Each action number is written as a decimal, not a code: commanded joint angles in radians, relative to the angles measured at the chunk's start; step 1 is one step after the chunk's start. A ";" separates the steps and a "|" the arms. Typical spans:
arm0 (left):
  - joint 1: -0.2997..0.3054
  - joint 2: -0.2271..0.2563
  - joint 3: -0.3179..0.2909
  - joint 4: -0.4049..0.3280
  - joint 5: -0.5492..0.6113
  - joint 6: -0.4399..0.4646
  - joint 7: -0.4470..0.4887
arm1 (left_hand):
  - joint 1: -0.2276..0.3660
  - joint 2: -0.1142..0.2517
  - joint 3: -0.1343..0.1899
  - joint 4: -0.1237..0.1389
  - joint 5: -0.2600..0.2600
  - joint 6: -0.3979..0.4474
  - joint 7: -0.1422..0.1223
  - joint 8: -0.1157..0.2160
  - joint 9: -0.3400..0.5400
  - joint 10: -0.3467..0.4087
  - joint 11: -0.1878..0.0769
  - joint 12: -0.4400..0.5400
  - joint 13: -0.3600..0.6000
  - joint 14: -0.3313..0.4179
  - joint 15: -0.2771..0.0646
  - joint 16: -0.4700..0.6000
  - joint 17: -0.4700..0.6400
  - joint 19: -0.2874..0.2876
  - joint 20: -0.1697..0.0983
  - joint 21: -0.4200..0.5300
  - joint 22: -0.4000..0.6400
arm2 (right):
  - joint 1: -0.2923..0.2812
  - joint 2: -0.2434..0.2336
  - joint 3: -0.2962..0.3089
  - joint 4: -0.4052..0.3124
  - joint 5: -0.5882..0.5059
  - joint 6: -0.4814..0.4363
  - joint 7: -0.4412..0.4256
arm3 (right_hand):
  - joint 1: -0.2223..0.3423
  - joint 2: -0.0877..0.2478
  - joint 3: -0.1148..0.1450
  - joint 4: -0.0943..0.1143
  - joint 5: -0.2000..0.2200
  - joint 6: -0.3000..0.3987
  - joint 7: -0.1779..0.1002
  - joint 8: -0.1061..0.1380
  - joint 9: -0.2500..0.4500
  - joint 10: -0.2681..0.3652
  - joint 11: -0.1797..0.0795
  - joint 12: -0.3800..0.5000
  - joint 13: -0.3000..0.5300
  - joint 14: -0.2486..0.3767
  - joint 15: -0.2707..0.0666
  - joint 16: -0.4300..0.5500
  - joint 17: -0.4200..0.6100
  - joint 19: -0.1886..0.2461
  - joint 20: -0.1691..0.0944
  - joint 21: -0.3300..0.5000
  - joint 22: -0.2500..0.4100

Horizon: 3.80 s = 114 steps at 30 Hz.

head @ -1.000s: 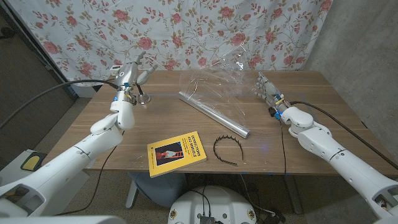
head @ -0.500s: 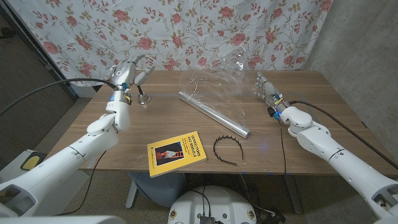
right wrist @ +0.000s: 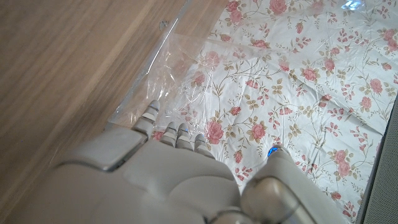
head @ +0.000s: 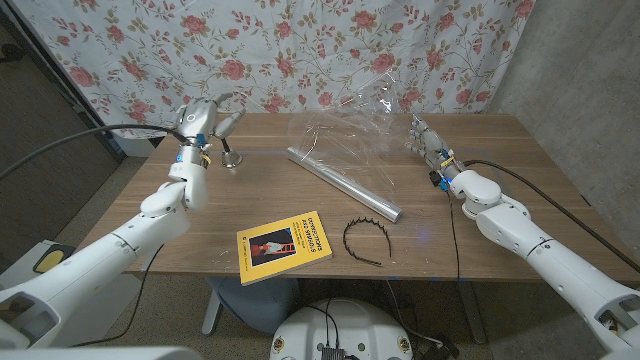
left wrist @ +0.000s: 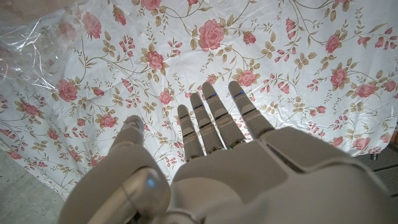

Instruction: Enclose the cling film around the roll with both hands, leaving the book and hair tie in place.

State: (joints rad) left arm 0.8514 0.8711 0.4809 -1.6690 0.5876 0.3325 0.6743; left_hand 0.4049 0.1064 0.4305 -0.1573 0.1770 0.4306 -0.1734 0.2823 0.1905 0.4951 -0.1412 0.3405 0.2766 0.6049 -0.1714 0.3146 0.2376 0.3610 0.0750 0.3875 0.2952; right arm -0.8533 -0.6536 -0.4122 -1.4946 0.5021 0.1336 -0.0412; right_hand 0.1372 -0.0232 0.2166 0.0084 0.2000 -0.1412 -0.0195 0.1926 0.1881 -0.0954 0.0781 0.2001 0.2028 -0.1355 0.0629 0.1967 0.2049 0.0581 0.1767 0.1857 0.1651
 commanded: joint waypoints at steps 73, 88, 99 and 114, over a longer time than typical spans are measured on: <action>-0.190 -0.013 0.194 0.144 0.086 0.217 -0.290 | 0.076 -0.057 0.075 0.010 -0.005 -0.007 0.041 -0.053 0.015 0.086 -0.016 -0.010 0.044 0.083 -0.034 -0.057 -0.038 0.256 -0.074 0.102 -0.100 | 0.044 0.018 -0.017 0.034 0.010 -0.025 0.031 | -0.010 0.022 -0.001 -0.010 -0.002 0.013 -0.013 0.008 0.002 -0.007 -0.008 0.005 0.001 0.018 0.003 0.016 0.005 0.007 0.008 0.004 0.006; -0.208 -0.010 0.217 0.169 0.079 0.186 -0.307 | 0.069 -0.059 0.077 0.013 -0.003 -0.025 -0.026 -0.063 0.013 0.071 -0.014 -0.023 0.053 0.093 -0.036 -0.059 -0.035 0.256 -0.069 0.098 -0.103 | 0.043 0.024 -0.016 0.035 0.010 -0.019 0.025 | -0.011 0.027 -0.001 -0.014 -0.003 -0.036 -0.011 -0.005 0.003 -0.008 -0.013 0.005 0.001 0.020 0.001 0.017 0.006 0.010 0.007 0.005 0.006; -0.226 -0.006 0.242 0.168 0.091 0.214 -0.383 | 0.063 -0.059 0.077 0.015 -0.001 0.023 -0.033 -0.050 0.009 0.073 -0.017 -0.027 0.056 0.102 -0.038 -0.058 -0.032 0.252 -0.066 0.095 -0.103 | 0.047 0.023 -0.018 0.036 0.012 -0.026 0.029 | -0.012 0.028 -0.001 -0.015 -0.003 -0.018 -0.010 0.004 0.003 -0.006 -0.010 0.005 0.001 0.019 0.005 0.016 0.007 0.008 0.009 0.004 0.006; -0.248 -0.005 0.259 0.173 0.087 0.202 -0.451 | 0.118 -0.038 0.070 -0.005 -0.005 0.151 -0.015 -0.022 0.004 0.083 -0.022 -0.032 0.065 0.139 -0.039 -0.016 0.002 0.244 -0.058 0.091 -0.098 | 0.054 0.027 -0.021 0.044 0.011 -0.026 0.032 | -0.013 0.029 -0.001 -0.016 -0.003 -0.011 -0.011 0.006 0.003 -0.007 -0.010 0.005 0.001 0.016 0.005 0.015 0.007 0.007 0.009 0.003 0.006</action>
State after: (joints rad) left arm 0.6149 0.8662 0.7299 -1.5021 0.6758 0.5454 0.2551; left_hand 0.5063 0.0637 0.5034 -0.1561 0.1770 0.5535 -0.1910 0.2516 0.1949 0.5660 -0.1589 0.3076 0.3367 0.7191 -0.2035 0.2810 0.2277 0.5964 0.0181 0.4764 0.1923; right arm -0.8028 -0.6297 -0.4315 -1.4559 0.5129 0.1086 -0.0095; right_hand 0.1226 -0.0006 0.2140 0.0001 0.2001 -0.1553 -0.0337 0.1926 0.1880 -0.1026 0.0710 0.2001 0.2027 -0.1157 0.0647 0.2160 0.2068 0.0617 0.1803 0.1857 0.1650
